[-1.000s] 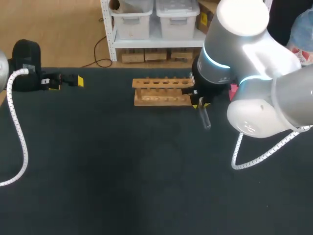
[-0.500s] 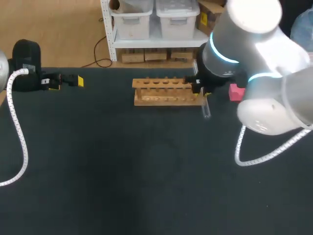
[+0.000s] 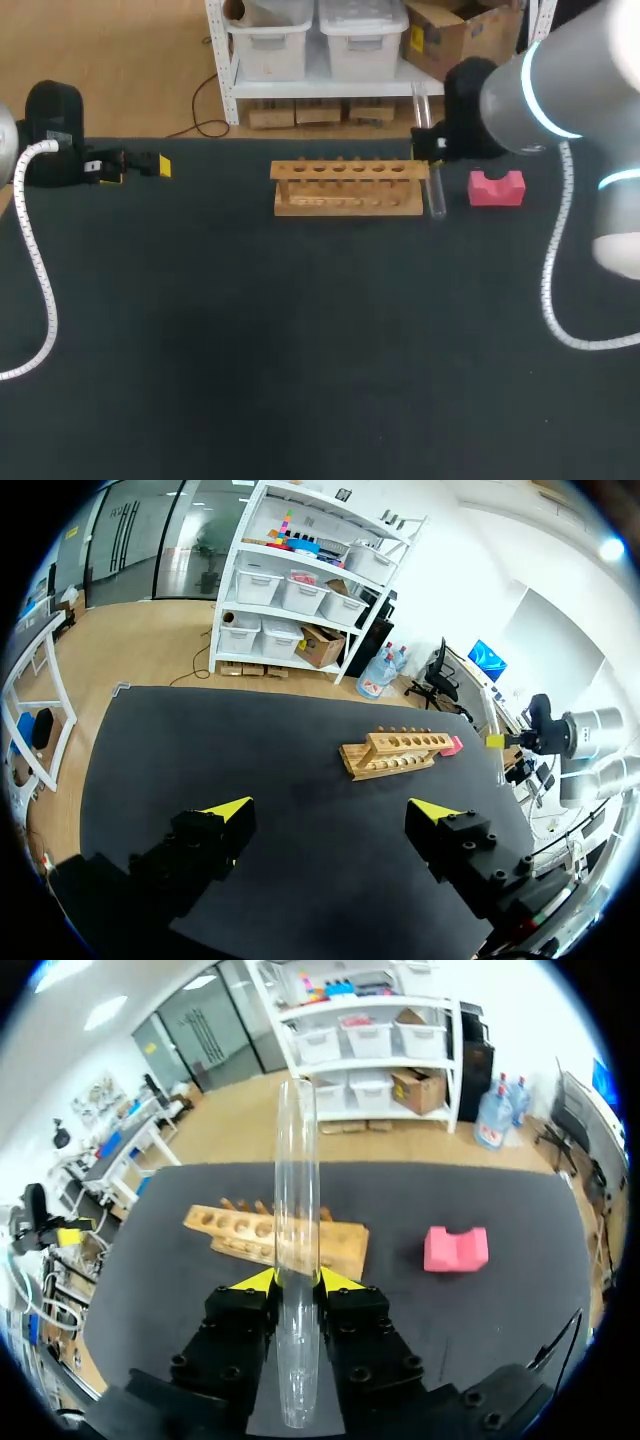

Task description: Grasp the test tube, adjust it, and insert it.

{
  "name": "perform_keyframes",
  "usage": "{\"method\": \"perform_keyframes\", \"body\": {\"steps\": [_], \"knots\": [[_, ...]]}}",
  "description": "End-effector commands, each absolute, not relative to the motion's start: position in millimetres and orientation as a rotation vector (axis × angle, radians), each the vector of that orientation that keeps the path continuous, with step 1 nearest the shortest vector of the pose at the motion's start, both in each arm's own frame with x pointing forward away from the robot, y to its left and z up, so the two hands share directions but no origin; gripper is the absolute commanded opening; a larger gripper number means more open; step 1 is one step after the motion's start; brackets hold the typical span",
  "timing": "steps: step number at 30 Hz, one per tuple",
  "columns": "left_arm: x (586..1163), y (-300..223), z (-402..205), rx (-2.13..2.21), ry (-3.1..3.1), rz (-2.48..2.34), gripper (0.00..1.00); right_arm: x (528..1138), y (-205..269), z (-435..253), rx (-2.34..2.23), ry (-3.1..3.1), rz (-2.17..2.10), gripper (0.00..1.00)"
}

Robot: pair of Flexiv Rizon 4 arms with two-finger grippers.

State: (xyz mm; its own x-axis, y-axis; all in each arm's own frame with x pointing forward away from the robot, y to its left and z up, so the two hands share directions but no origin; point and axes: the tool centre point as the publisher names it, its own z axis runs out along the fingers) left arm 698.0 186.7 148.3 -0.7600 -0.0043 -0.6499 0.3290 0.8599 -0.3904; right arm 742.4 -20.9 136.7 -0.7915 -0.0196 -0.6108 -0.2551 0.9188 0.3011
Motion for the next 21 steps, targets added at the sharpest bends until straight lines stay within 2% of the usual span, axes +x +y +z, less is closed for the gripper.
{"method": "perform_keyframes", "body": {"steps": [1,21], "knots": [[698,186,149,0.233,2.362,-0.648,1.00,741,-23,140,-0.173,2.112,0.547,0.00],[698,186,149,0.233,2.362,-0.648,1.00,759,-7,147,-0.230,1.882,0.548,0.00]]}}
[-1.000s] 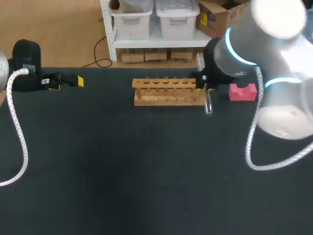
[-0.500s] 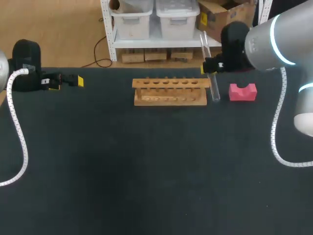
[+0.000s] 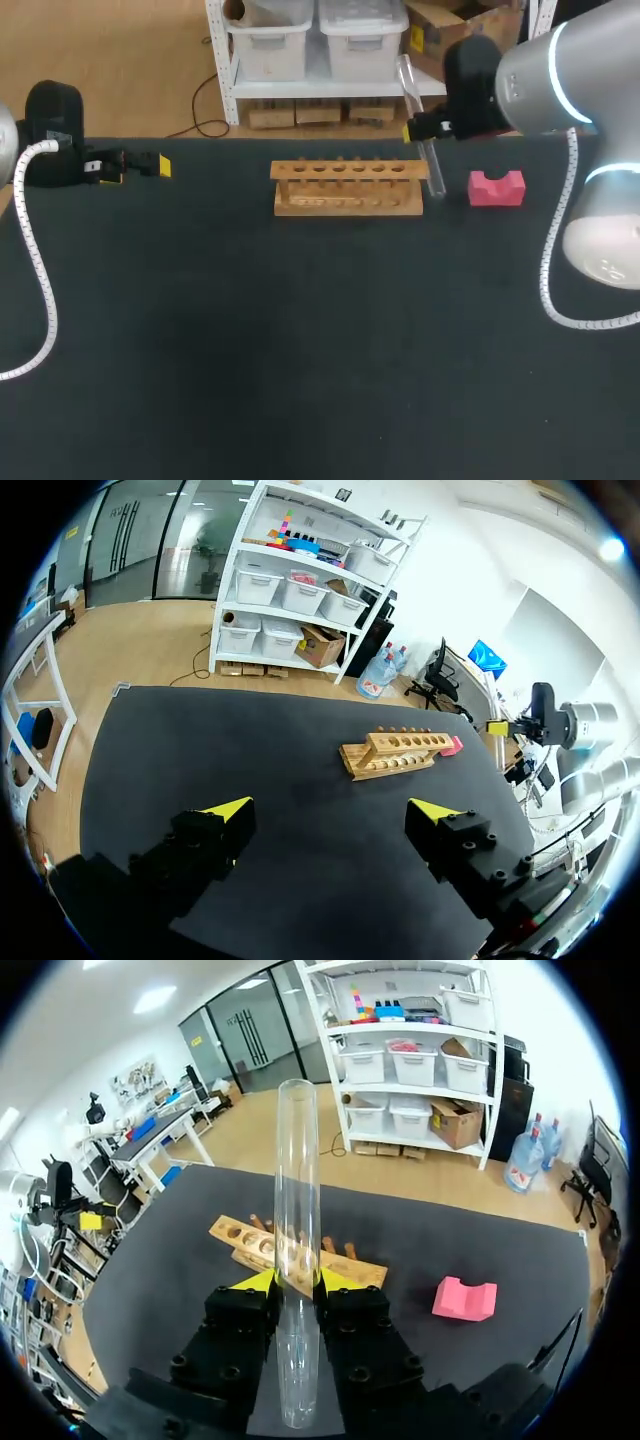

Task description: Grasp the test tube, adjust it, and insert it.

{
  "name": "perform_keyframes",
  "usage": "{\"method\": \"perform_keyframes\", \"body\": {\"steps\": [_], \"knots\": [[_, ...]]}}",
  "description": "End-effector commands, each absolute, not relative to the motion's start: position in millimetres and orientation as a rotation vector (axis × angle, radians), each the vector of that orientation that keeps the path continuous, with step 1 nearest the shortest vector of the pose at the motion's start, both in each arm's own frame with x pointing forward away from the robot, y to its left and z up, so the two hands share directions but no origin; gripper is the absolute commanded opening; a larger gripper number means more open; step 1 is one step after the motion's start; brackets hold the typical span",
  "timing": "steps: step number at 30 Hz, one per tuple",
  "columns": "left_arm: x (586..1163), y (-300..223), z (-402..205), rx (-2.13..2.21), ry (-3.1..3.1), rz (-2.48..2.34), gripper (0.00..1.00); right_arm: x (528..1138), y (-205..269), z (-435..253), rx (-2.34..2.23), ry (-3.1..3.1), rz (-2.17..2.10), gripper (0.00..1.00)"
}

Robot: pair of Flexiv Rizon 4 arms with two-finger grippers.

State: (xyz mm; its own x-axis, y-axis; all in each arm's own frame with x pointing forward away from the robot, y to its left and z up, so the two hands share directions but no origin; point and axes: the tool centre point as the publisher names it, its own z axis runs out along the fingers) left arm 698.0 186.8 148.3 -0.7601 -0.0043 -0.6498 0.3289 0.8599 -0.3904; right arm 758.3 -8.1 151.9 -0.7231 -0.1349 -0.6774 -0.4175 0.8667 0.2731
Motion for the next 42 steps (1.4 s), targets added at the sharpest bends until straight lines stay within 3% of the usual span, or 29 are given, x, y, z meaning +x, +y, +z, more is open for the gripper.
{"method": "perform_keyframes", "body": {"steps": [1,35,42], "knots": [[698,186,149,0.233,2.362,-0.648,1.00,760,-7,146,-0.234,1.888,0.552,0.00],[698,186,149,0.233,2.362,-0.648,1.00,761,-15,150,-0.239,1.911,0.583,0.00],[698,186,149,0.233,2.362,-0.648,1.00,768,-19,156,-0.369,1.861,0.779,0.00]]}}
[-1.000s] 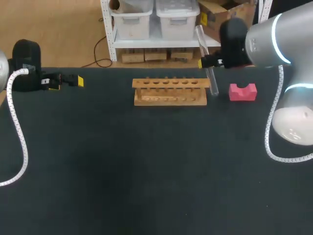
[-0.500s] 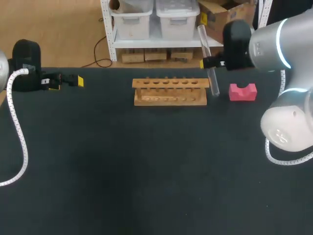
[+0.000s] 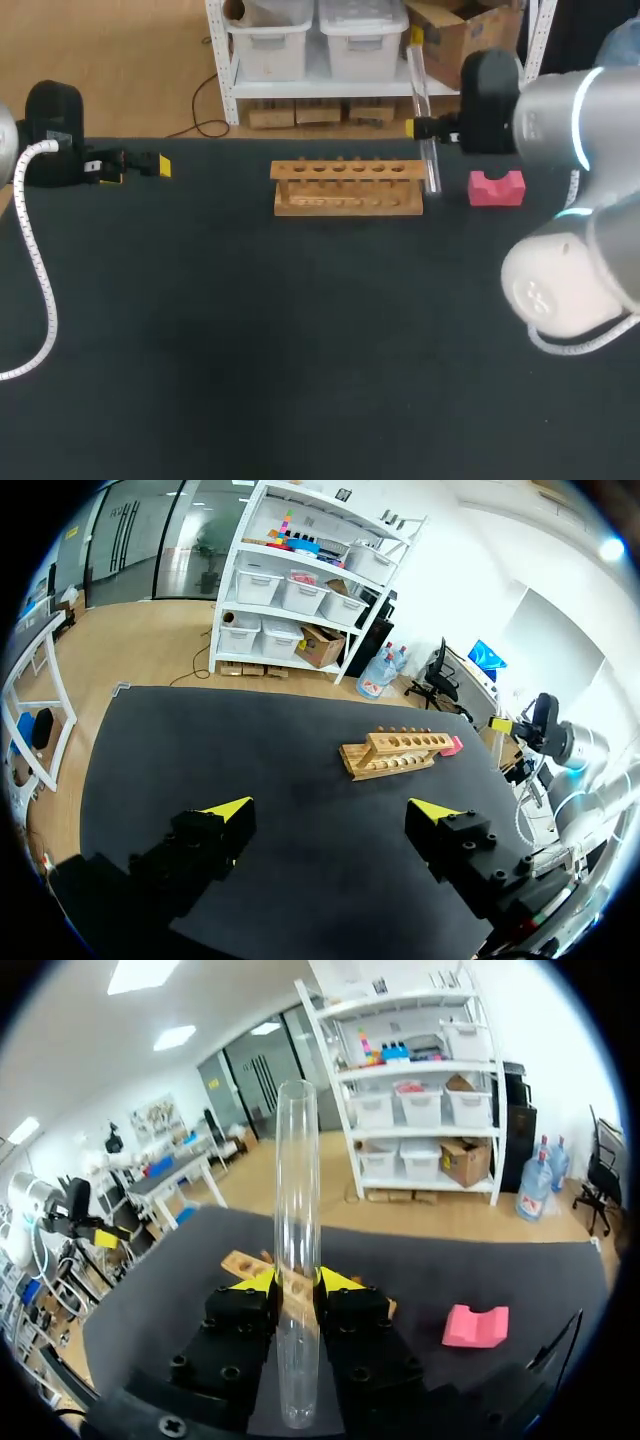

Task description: Grasp the test tube, adjust it, and insert it.

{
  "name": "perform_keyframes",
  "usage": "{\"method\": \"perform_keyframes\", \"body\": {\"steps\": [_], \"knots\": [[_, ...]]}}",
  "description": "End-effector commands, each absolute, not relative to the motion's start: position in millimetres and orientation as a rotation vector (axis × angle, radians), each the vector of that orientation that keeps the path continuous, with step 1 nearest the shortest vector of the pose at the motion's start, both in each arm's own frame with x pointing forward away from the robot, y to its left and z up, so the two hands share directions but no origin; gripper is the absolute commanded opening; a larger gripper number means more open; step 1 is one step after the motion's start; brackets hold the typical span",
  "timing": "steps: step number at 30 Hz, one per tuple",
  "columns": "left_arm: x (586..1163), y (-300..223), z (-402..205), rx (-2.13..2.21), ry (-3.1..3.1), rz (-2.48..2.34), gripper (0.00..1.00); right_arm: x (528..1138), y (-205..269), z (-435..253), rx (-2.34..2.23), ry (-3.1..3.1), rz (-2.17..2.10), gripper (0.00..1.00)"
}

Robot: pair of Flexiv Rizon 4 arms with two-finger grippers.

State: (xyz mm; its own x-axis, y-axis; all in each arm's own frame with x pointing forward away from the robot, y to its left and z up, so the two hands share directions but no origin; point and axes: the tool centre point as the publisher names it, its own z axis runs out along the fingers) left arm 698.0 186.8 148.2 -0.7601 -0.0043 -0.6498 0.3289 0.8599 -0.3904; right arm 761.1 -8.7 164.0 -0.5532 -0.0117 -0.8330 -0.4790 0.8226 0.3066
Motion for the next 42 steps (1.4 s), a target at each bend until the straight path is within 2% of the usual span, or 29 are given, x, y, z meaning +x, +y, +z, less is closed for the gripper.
{"method": "perform_keyframes", "body": {"steps": [1,15,42], "knots": [[698,186,149,0.233,2.362,-0.648,1.00,769,-20,157,-0.368,1.862,0.790,0.00],[698,186,149,0.233,2.362,-0.648,1.00,786,-30,177,-0.588,1.802,0.920,0.00],[698,186,149,0.233,2.362,-0.648,1.00,792,4,199,-0.780,1.499,1.128,0.00]]}}
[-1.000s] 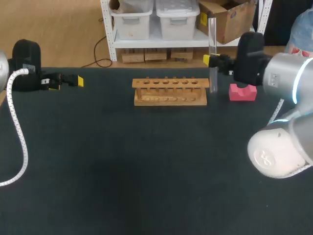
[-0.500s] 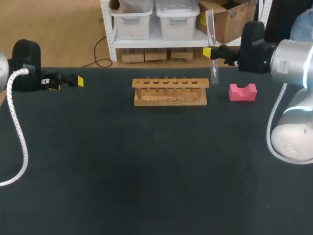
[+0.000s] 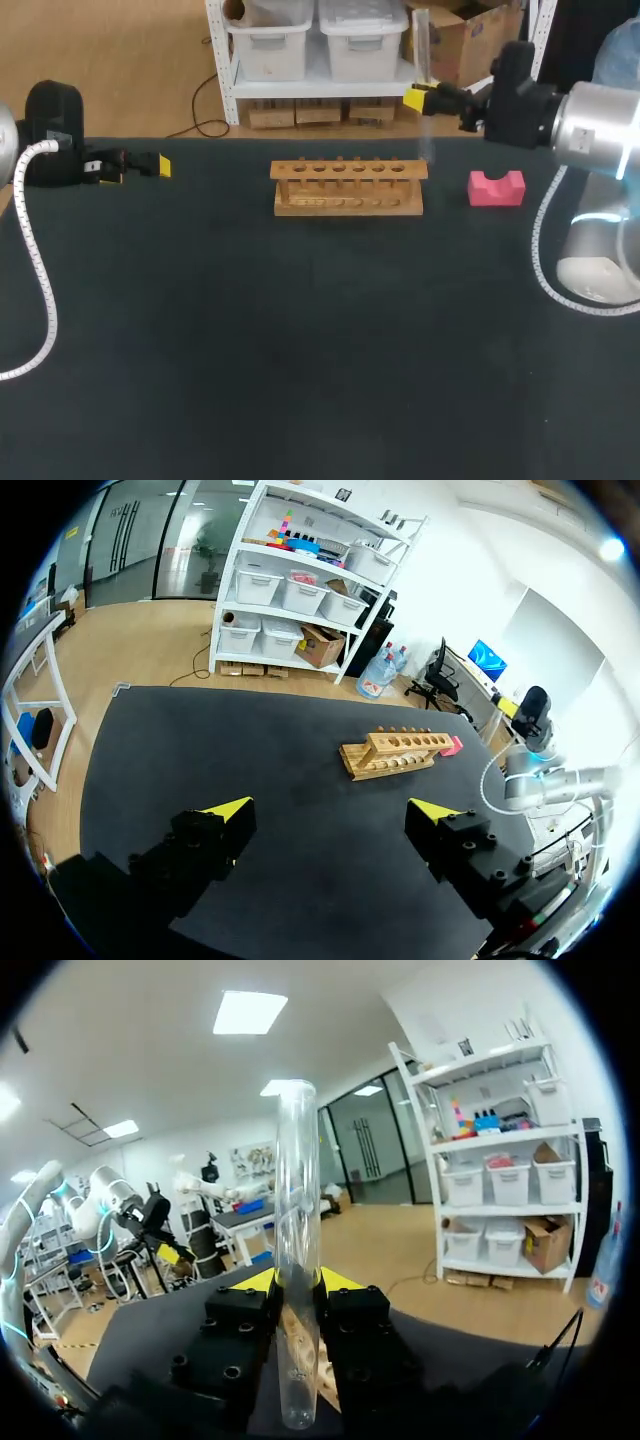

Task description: Grasp the test tube, adjust it, and insert it.

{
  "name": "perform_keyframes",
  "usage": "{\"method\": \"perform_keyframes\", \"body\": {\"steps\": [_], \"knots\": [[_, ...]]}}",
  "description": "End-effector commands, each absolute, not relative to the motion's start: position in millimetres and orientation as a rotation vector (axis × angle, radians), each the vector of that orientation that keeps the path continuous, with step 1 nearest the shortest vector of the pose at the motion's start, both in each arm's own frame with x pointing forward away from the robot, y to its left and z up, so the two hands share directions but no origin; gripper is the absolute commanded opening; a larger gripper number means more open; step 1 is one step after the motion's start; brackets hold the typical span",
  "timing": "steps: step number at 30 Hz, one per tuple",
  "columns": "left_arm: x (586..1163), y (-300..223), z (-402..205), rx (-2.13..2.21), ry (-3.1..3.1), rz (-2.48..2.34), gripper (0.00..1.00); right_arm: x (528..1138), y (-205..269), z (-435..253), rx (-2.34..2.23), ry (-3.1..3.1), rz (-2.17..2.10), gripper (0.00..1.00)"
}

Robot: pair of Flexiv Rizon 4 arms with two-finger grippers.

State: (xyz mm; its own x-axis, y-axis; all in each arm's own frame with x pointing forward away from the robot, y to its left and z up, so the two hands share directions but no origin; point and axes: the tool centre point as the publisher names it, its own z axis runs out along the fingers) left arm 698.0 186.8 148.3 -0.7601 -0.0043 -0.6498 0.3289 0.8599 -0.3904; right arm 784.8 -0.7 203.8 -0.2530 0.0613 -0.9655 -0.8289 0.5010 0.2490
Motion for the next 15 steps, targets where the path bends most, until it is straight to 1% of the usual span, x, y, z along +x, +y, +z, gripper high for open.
{"method": "perform_keyframes", "body": {"steps": [1,9,15], "knots": [[698,186,149,0.233,2.362,-0.648,1.00,791,6,200,-0.789,1.481,1.133,0.00],[698,186,149,0.233,2.362,-0.648,1.00,788,24,201,-0.797,1.416,1.164,0.00],[698,186,149,0.233,2.362,-0.648,1.00,781,37,206,-0.810,1.414,1.098,0.00]]}}
